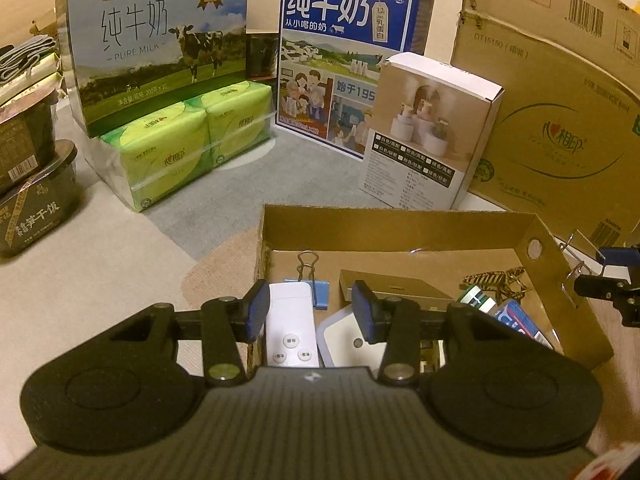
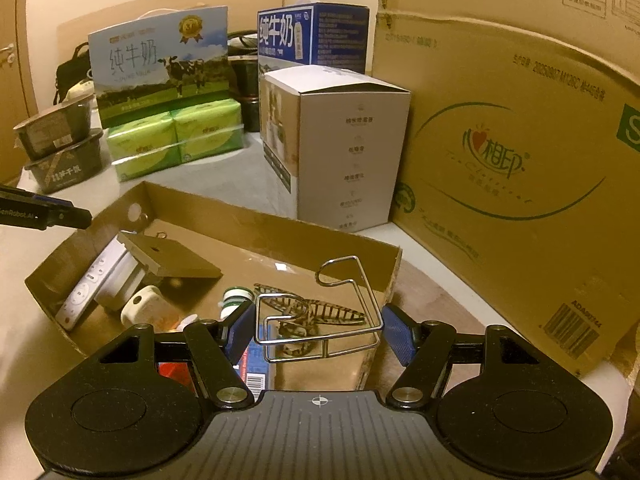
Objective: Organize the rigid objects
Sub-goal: 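Open both tools to release the remote and wire rack inside the box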
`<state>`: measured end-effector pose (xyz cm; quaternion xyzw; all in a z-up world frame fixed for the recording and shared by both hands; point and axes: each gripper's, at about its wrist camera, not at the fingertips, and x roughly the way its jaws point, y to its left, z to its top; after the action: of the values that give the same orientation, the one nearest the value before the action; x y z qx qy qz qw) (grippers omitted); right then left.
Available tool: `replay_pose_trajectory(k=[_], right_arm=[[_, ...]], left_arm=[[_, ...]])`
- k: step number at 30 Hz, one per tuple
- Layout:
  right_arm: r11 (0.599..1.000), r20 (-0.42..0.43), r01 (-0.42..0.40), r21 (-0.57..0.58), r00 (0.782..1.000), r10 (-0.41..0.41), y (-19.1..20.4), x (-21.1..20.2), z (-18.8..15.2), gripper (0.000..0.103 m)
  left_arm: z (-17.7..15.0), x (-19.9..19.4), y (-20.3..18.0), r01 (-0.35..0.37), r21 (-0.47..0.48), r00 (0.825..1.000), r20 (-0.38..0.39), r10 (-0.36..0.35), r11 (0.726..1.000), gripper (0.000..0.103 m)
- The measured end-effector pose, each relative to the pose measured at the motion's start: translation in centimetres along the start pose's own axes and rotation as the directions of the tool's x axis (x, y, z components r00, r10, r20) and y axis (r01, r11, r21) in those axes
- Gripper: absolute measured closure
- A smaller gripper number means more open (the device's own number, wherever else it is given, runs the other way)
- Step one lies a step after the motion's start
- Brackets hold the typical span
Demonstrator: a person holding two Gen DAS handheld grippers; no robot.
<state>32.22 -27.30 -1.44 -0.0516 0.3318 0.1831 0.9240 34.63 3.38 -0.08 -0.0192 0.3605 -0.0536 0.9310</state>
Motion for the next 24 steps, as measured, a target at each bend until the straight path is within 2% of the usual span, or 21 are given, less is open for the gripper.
replay_pose_trajectory(k=[5, 7, 8, 9, 24], right_arm=[[0.999, 0.019, -0.038, 0.032, 0.999, 0.038, -0.3, 0.3, 0.1, 0.035], [0.999, 0.022, -0.014, 0.035, 1.000, 0.013, -0.2, 0.4, 0.2, 0.031], [0.999, 0.031, 0.001, 0.039, 1.000, -0.002, -0.3, 0.3, 0.1, 0.022], [0.999, 0.041, 0.002, 0.047, 0.999, -0.004, -0.4, 0.2, 0.0, 0.018], [0.998, 0.022, 0.008, 0.065, 1.000, -0.010, -0.7, -0.8, -0.6, 0.018]], left_arm=[[-0.1, 0.0, 0.0, -0.004, 0.001, 1.000, -0.001, 0.004, 1.000, 0.061], [-0.2, -0.1, 0.1, -0.018, 0.002, 1.000, 0.004, 0.018, 1.000, 0.046], [-0.2, -0.1, 0.1, -0.024, 0.001, 1.000, 0.010, 0.024, 1.000, 0.034], [-0.3, -0.3, 0.2, -0.029, -0.001, 0.999, 0.019, 0.029, 1.000, 0.027], [-0.6, -1.3, 0.0, -0.045, 0.025, 0.998, 0.034, 0.044, 0.999, 0.016]])
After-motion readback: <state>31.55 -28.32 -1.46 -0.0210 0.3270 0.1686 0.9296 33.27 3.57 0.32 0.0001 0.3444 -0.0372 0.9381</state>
